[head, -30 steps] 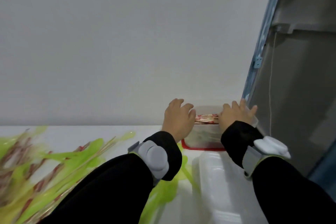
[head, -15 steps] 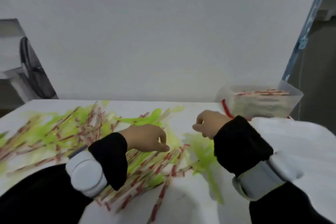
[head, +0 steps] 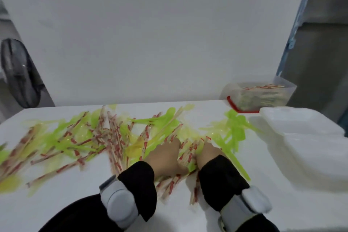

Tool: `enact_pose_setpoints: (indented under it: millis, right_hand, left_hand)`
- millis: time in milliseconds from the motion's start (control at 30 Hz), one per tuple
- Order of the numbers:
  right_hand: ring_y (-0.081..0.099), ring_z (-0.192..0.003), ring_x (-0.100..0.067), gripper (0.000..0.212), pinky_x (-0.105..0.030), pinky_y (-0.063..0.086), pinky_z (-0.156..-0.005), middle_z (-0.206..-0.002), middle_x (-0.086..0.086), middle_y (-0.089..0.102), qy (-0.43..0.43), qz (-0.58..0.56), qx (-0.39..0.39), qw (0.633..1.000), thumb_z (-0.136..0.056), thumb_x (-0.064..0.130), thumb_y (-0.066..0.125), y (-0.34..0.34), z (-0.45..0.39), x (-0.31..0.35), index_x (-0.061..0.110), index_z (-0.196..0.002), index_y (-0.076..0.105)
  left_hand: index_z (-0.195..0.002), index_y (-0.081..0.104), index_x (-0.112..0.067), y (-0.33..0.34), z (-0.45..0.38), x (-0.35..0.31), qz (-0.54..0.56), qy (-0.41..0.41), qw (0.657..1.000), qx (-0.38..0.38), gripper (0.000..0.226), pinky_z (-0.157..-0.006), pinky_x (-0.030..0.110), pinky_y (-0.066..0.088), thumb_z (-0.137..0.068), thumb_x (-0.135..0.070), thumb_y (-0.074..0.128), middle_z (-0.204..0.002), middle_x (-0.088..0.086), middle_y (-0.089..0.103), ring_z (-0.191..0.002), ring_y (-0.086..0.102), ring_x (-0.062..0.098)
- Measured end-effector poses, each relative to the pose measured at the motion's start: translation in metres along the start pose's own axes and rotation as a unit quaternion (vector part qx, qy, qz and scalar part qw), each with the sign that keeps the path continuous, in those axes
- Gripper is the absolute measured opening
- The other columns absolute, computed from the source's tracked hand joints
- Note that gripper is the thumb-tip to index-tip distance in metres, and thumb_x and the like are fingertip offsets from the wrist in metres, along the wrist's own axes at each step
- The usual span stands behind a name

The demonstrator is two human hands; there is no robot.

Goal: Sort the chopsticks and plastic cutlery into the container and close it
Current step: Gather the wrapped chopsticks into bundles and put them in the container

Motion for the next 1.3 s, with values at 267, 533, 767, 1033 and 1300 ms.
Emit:
enact_pose_setpoints:
  millis: [267,533,767,1033,1300]
  right_hand:
    - [0.059,-0.114,-0.028,0.032,-0.03,0.046,-0.09,-0.124,-0.013,0.061,0.02,-0.019,-0.093,0.995,-0.097,0.008,0.037,-0.026,0.007,-0.003,0.006,-0.121,0.058]
    - [0.058,-0.11,-0.033,0.025,-0.029,0.045,-0.08,-0.117,-0.018,0.062,0.046,-0.149,-0.078,0.985,-0.088,0.013,0.053,-0.034,-0.016,-0.017,0.0,-0.11,0.055]
    - [0.055,-0.114,-0.037,0.043,-0.036,0.045,-0.088,-0.125,-0.024,0.055,0.038,-0.152,-0.074,0.985,-0.093,0.007,0.045,-0.032,-0.018,-0.006,0.0,-0.131,0.028]
    - [0.058,-0.112,-0.034,0.04,-0.038,0.045,-0.092,-0.121,-0.021,0.058,-0.012,-0.034,-0.035,0.999,-0.094,0.009,0.042,-0.011,-0.007,0.013,0.0,-0.131,0.03]
    - [0.057,-0.111,-0.034,0.045,-0.035,0.043,-0.089,-0.12,-0.02,0.058,0.008,-0.134,-0.066,0.989,-0.1,0.018,0.039,-0.014,-0.002,0.012,-0.001,-0.138,0.023]
  left_hand:
    - [-0.143,0.022,-0.02,-0.007,-0.014,0.003,0.117,-0.008,0.993,0.007,0.069,-0.044,0.026,0.026,-0.083,0.001,0.048,-0.069,0.002,0.046,-0.053,0.042,0.015]
    - [-0.135,0.039,-0.012,-0.055,-0.021,0.036,0.214,-0.09,0.961,-0.15,0.045,-0.056,0.026,0.039,-0.09,-0.006,0.043,-0.106,0.012,0.059,-0.081,0.062,0.024]
    - [-0.096,0.048,-0.007,-0.076,-0.019,0.062,0.188,-0.122,0.955,-0.193,0.012,-0.06,0.029,0.037,-0.088,-0.014,0.051,-0.091,0.01,0.054,-0.073,0.05,0.025]
    - [-0.074,0.039,-0.016,-0.03,-0.024,0.052,-0.005,-0.126,0.984,-0.122,0.022,-0.05,0.026,0.028,-0.085,-0.02,0.058,-0.071,0.0,0.043,-0.064,0.043,0.02]
    - [-0.07,0.042,-0.011,-0.056,-0.026,0.059,0.084,-0.145,0.97,-0.175,0.02,-0.051,0.027,0.03,-0.083,-0.016,0.057,-0.065,0.001,0.045,-0.062,0.046,0.021]
Point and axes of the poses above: each hand's wrist, its own z-axis away from the middle knuckle, its own y-axis out of the palm, x = y × z, the point moved 8 cm from there along -z, towards the middle knuckle
